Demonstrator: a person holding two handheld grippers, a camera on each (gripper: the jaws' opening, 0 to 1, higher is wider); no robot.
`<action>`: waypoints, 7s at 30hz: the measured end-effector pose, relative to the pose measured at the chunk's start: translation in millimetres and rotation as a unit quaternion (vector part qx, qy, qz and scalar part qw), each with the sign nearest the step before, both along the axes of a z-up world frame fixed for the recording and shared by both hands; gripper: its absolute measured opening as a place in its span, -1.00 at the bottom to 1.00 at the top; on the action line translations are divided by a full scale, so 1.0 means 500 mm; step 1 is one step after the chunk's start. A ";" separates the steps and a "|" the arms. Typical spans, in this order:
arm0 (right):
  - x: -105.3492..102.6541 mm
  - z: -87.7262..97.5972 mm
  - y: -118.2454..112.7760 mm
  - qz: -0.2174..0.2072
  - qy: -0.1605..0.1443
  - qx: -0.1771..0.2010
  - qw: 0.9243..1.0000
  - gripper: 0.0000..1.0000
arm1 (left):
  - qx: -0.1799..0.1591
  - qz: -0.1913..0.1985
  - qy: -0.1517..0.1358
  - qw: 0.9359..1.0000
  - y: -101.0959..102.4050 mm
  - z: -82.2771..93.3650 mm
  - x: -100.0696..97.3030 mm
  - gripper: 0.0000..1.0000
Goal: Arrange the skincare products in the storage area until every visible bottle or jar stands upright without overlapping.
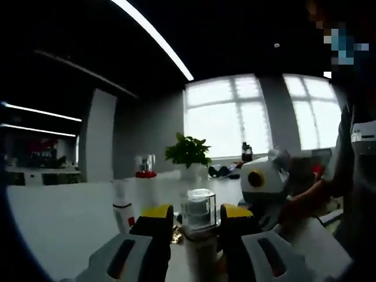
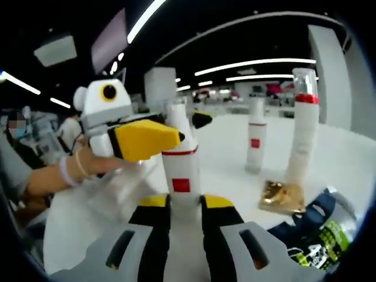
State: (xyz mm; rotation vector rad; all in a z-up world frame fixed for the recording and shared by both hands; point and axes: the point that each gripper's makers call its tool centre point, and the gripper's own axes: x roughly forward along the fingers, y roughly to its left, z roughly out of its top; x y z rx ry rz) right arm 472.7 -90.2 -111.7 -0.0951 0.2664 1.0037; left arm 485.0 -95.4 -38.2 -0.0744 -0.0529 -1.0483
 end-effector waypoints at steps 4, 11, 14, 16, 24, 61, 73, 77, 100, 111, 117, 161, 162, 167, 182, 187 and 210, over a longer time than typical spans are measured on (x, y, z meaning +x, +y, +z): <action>0.016 0.000 -0.010 -0.019 -0.004 -0.003 1.000 -0.63 | -0.017 0.016 -0.002 1.000 0.020 0.013 0.010 -0.16; 0.084 0.000 -0.051 -0.102 0.009 -0.001 0.995 -0.63 | -0.034 0.050 -0.008 0.998 0.050 0.028 0.029 -0.16; 0.104 0.001 -0.054 -0.118 -0.001 -0.011 0.993 -0.63 | -0.037 0.060 -0.008 0.997 0.059 0.029 0.034 -0.16; 0.117 0.001 -0.048 -0.124 -0.013 -0.025 0.992 -0.63 | -0.038 0.064 -0.009 0.997 0.062 0.031 0.036 -0.16; 0.128 -0.019 -0.041 -0.146 -0.015 -0.054 0.988 -0.32 | -0.045 0.077 -0.007 0.996 0.079 0.036 0.046 -0.16; 0.162 -0.007 -0.143 -0.121 0.067 -0.107 0.985 0.04 | -0.059 0.114 -0.005 0.992 0.112 0.039 0.059 -0.18; 0.224 -0.027 -0.161 -0.095 0.138 -0.221 0.961 0.21 | -0.064 0.116 -0.006 0.991 0.113 0.043 0.059 -0.19; 0.237 -0.037 -0.145 -0.120 0.175 -0.218 0.953 0.23 | -0.062 0.117 -0.009 0.991 0.112 0.045 0.059 -0.19; 0.204 -0.021 -0.166 -0.141 0.183 -0.274 0.934 -0.25 | -0.066 0.124 -0.010 0.990 0.115 0.051 0.065 -0.19; 0.152 0.045 -0.209 -0.128 0.138 -0.268 0.945 -0.25 | -0.070 0.126 -0.013 0.989 0.119 0.055 0.064 -0.20; 0.126 0.060 -0.254 -0.116 0.129 -0.293 0.940 -0.25 | -0.077 0.124 -0.011 0.989 0.120 0.059 0.060 -0.20; 0.250 -0.051 -0.280 -0.078 0.157 -0.297 0.939 -0.28 | -0.070 0.133 -0.006 0.989 0.129 0.050 0.064 -0.21; 0.244 -0.053 -0.278 -0.080 0.175 -0.283 0.940 -0.33 | -0.070 0.133 -0.006 0.989 0.128 0.050 0.064 -0.21; 0.238 -0.051 -0.295 -0.082 0.159 -0.273 0.945 -0.33 | -0.067 0.135 -0.005 0.989 0.128 0.047 0.064 -0.21; 0.134 -0.048 -0.366 -0.075 0.138 -0.251 0.955 -0.32 | -0.066 0.138 0.002 0.988 0.129 0.039 0.067 -0.22; 0.099 -0.048 -0.385 -0.061 0.141 -0.263 0.952 -0.32 | -0.068 0.134 0.002 0.989 0.122 0.040 0.061 -0.23; 0.006 0.047 -0.232 -0.028 0.029 -0.223 0.974 0.02 | -0.066 0.209 0.000 0.976 0.212 0.082 0.082 -0.20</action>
